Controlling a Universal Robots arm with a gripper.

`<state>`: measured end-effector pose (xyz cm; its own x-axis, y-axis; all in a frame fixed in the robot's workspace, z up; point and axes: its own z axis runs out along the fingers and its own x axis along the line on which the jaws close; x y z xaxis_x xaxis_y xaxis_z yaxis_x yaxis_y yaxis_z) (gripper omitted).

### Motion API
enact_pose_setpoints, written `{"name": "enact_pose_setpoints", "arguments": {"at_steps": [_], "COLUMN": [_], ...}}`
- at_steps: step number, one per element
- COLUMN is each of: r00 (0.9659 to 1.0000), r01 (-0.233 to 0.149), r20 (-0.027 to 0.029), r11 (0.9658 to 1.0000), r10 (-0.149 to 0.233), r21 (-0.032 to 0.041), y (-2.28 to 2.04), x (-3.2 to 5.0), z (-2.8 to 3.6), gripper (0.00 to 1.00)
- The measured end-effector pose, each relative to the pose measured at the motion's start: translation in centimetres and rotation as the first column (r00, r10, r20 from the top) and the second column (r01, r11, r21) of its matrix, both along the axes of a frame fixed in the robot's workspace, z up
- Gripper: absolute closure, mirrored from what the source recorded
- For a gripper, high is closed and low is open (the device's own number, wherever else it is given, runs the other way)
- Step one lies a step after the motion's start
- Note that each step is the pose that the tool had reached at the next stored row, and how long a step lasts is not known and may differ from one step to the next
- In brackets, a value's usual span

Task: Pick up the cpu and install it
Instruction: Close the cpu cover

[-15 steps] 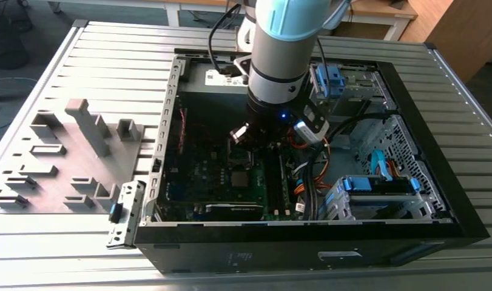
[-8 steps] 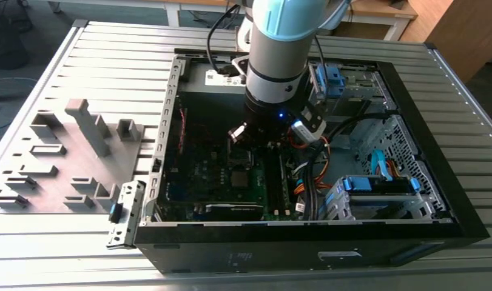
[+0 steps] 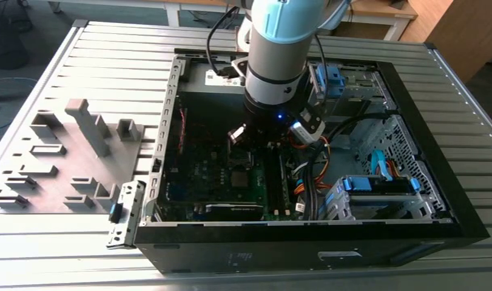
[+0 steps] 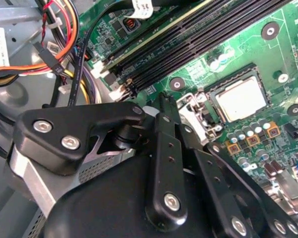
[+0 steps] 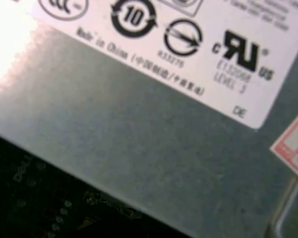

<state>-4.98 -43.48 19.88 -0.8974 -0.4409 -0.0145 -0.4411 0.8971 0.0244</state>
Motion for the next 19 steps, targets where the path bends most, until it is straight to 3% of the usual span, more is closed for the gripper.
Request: {"name": "enact_pose_setpoints", "arguments": {"at_steps": [10,19], "r00": [1.0000,1.0000], "r01": [0.000,0.000], "r20": [0.0000,0.0002], "r11": [1.0000,1.0000], "r10": [0.000,0.000], "r21": [-0.0002,0.0001], "y": [0.00,0.03], "x": [-0.09,-0.09], "z": [-0.25,0.34], "gripper": [0.88,0.88]}}
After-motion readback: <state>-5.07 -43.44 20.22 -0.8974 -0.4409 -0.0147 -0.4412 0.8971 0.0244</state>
